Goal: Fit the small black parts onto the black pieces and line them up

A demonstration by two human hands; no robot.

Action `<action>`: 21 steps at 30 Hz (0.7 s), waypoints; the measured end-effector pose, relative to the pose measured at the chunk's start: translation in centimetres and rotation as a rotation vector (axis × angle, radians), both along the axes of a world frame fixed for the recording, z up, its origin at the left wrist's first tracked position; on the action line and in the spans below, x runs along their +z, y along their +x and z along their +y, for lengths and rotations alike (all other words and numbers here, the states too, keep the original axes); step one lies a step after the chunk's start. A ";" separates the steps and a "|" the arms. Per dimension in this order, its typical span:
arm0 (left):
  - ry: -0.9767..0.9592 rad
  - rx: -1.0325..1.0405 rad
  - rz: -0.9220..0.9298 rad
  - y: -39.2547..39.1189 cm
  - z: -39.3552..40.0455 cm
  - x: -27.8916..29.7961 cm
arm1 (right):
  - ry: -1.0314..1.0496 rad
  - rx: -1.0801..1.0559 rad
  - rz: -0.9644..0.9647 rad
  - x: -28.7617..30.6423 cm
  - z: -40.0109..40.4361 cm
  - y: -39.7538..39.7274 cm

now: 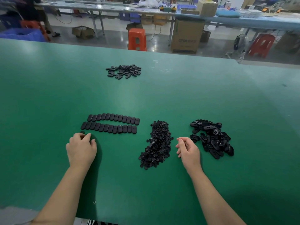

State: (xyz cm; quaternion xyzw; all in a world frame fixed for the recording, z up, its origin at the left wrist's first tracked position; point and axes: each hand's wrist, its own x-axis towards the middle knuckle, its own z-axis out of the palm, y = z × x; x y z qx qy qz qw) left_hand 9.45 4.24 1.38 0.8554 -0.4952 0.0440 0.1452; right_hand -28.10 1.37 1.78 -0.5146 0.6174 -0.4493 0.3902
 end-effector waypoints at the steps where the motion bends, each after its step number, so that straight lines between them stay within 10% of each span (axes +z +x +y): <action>1: 0.011 0.026 -0.004 0.1 0.1 0.0 | -0.002 -0.001 0.001 0.0 -0.1 0.0; 21: -0.094 -0.018 0.014 -1.7 -0.3 0.3 | -0.005 -0.005 0.024 -0.4 -0.3 0.0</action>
